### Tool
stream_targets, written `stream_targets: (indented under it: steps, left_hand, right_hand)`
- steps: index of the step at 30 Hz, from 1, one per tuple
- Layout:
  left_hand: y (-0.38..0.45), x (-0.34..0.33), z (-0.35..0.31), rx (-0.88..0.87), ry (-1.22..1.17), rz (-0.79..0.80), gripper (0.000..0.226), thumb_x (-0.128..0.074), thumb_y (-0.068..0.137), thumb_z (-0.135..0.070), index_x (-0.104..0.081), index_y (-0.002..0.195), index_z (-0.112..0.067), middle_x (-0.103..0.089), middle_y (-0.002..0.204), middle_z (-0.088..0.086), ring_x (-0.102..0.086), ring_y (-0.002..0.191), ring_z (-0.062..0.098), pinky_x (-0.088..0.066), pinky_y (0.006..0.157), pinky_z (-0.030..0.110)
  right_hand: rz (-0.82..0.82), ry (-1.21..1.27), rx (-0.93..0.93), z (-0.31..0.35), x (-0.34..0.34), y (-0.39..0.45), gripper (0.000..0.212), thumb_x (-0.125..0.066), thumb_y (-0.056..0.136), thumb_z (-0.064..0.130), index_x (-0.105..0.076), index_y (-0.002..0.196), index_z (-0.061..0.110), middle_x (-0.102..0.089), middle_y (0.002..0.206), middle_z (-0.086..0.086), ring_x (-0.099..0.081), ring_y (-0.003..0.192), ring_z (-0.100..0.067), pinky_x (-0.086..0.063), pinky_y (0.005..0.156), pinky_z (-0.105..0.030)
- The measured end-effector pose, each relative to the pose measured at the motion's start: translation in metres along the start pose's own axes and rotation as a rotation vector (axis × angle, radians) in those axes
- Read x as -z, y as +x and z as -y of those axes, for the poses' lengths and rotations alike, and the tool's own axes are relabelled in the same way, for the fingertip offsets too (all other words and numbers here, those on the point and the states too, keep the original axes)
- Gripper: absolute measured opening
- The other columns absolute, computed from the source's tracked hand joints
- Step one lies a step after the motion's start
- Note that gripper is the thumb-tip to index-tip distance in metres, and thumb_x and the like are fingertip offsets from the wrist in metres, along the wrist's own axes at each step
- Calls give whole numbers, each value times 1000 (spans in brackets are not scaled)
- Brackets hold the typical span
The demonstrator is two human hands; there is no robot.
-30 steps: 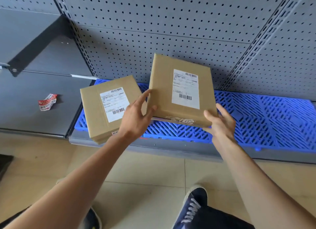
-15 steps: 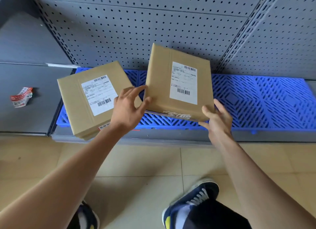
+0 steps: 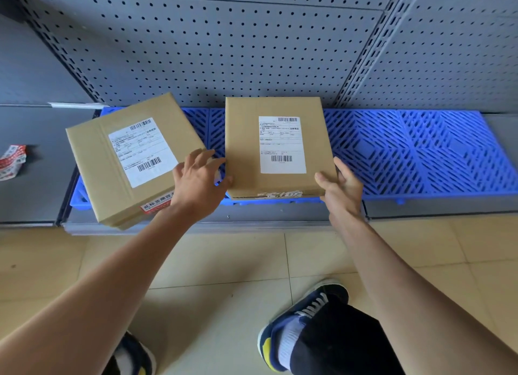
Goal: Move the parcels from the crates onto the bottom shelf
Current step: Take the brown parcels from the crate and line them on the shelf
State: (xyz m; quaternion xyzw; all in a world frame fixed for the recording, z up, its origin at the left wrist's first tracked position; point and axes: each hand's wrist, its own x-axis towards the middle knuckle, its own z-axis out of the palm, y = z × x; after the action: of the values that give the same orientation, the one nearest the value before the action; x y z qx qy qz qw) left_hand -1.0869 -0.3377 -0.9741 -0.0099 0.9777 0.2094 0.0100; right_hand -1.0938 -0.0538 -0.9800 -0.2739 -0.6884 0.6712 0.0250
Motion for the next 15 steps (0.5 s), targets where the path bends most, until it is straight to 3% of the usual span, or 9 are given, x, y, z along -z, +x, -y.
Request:
stream_targets:
  steps: [4, 8, 10, 12, 15]
  left_hand:
    - [-2, 1, 4, -34, 44, -23, 55, -59, 97, -42, -49, 148, -24, -36, 160, 2, -20, 151, 25, -23, 114, 55]
    - [-1, 3, 6, 93, 165, 44, 67, -46, 100, -50, -22, 159, -27, -8, 169, 7, 3, 155, 34, -6, 117, 64]
    - [0, 2, 8, 124, 192, 72, 65, -40, 100, -53, -22, 157, -27, -8, 167, 8, 1, 153, 39, -7, 114, 71]
    - [-1, 1, 12, 85, 223, 65, 59, -39, 98, -52, -30, 149, -24, -18, 161, 7, -10, 148, 41, -19, 108, 74]
    - [-5, 3, 18, 34, 231, 49, 54, -45, 97, -47, -36, 145, -24, -25, 157, 2, -17, 145, 39, -27, 104, 69]
  right_hand:
    - [8, -125, 35, -7, -2, 2, 62, -76, 87, 14, -53, 143, 22, -63, 134, 8, -62, 118, -8, -48, 107, -42]
    - [29, -423, 166, -8, -7, -2, 60, -65, 96, 28, -42, 151, 20, -46, 152, 4, -44, 138, -13, -32, 110, -22]
    - [2, -610, 262, -7, -14, -6, 56, -58, 100, 29, -40, 152, 18, -34, 159, -6, -29, 147, -24, -26, 118, -35]
    - [-12, -830, 421, -8, -24, -12, 51, -57, 100, 28, -45, 149, 20, -25, 163, -12, -18, 151, -32, -19, 121, -50]
    - [90, -1024, 731, -13, -41, -23, 49, -61, 96, 33, -53, 143, 22, -33, 159, -15, -25, 146, -41, -21, 116, -62]
